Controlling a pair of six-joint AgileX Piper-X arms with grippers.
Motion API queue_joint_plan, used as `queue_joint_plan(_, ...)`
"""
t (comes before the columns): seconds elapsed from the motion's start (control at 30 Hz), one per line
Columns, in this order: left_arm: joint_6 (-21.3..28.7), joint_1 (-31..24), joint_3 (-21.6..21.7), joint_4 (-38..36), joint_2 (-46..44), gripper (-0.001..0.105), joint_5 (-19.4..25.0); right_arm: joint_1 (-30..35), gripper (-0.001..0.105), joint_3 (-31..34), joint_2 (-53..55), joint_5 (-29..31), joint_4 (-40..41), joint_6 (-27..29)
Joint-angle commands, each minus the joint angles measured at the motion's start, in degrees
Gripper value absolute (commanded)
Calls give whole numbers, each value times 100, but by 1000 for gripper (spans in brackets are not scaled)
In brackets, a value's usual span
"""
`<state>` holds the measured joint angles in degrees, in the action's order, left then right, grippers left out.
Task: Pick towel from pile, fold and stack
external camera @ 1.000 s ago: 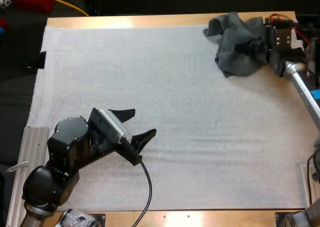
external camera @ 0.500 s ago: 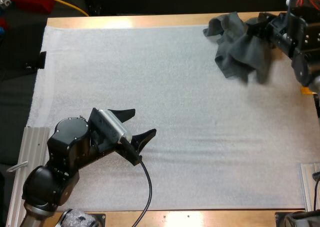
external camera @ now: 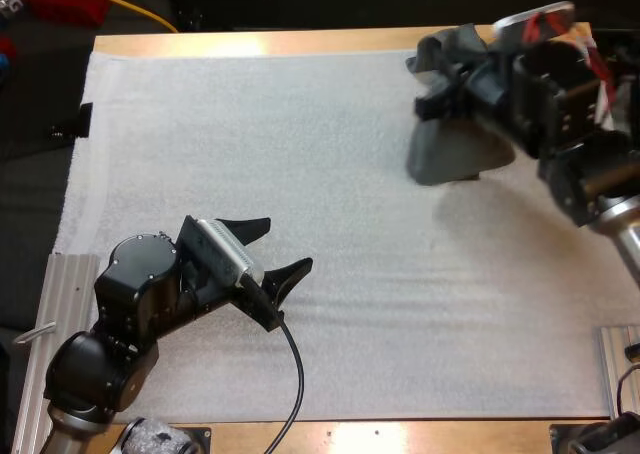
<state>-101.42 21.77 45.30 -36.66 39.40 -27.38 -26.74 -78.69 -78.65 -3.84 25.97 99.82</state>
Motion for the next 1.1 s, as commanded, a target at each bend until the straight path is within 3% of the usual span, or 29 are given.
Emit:
queue_joint_plan(0.0, -6, 22, 37, 92, -9, 71, 13, -141, 0, -50, 25, 104, -60, 94)
queue_joint_plan(0.6, -6, 22, 37, 92, -9, 71, 13, -1120, 0, -396, -33, 384, -1151, 184)
queue_joint_plan(0.73, -6, 22, 37, 92, -9, 71, 13, -1321, 0, -379, -223, 264, -588, 194)
queue_joint_plan(1.07, -6, 22, 37, 92, -9, 71, 13, -1865, 0, -250, -587, 2, 1972, 193)
